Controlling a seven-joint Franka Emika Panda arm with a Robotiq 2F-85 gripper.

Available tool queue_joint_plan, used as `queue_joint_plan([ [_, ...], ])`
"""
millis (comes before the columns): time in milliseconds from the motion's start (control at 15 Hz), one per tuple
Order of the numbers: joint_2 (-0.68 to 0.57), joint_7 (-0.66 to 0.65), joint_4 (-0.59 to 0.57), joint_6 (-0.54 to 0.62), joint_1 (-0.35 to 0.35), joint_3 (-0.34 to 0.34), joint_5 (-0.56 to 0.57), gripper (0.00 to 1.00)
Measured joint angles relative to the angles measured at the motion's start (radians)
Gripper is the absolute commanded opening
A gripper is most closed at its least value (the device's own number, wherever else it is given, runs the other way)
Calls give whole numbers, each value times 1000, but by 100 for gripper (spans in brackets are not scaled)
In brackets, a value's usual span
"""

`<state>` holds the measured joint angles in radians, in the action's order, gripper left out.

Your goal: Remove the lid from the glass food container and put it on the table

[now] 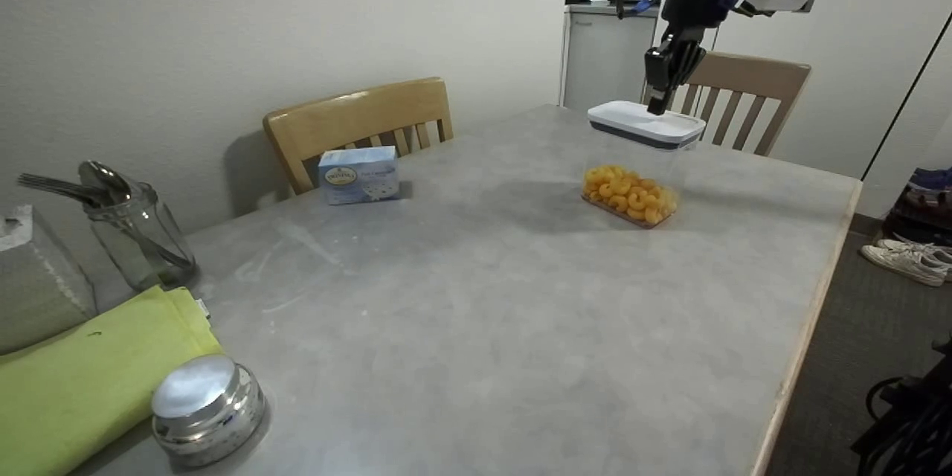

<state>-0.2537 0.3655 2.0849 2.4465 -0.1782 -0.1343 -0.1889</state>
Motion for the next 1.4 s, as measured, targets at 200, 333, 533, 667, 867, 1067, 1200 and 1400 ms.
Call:
queue_joint_plan([
  [200,-4,11,16,4,-5,0,-1,0],
  [333,-4,45,17,7,-13,7,-18,0],
  [533,-6,106,17,2,-37,23,-45,0],
  [667,-6,131,14,-4,-44,29,-48,0],
  [867,-7,159,11,-8,-52,37,-56,0],
  [1067,-13,193,1,-8,-59,48,-63,0],
  [1200,-29,207,-15,-7,-61,55,-67,0],
  [1400,-49,230,-40,-2,-66,62,-70,0],
])
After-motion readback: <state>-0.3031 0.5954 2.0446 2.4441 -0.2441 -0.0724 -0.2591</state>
